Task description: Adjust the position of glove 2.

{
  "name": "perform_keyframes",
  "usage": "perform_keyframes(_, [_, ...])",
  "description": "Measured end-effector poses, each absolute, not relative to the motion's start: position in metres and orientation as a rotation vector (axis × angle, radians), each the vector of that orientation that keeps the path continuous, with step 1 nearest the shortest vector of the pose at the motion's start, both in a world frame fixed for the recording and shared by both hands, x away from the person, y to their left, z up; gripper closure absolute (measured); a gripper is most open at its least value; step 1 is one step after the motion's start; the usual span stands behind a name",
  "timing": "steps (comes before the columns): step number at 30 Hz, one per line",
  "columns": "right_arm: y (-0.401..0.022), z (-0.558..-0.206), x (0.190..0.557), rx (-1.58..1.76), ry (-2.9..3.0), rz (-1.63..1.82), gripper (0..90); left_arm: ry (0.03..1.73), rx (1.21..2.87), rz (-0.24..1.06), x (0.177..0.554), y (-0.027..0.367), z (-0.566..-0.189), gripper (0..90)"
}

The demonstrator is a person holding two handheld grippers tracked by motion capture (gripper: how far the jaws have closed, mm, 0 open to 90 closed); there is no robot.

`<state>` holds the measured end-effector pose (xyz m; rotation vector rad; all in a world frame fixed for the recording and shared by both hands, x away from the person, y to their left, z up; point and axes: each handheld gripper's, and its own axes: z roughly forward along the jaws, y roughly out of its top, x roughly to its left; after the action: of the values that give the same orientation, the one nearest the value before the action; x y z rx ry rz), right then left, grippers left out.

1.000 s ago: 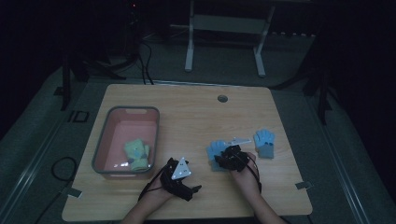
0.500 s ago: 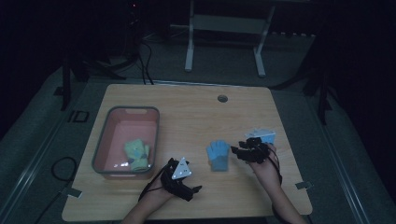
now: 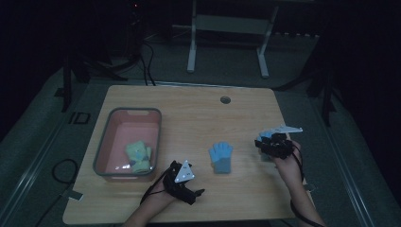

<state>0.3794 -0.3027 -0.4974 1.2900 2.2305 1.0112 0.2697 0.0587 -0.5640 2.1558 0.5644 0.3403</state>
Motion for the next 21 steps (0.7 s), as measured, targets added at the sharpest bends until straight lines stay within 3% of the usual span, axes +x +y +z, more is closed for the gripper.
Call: perform_keyframes(21, [-0.340, -0.542, 0.413, 1.412, 2.208, 0.832, 61.3, 0.561, 2.159, 0.335, 0.269, 0.058, -0.565, 2.6])
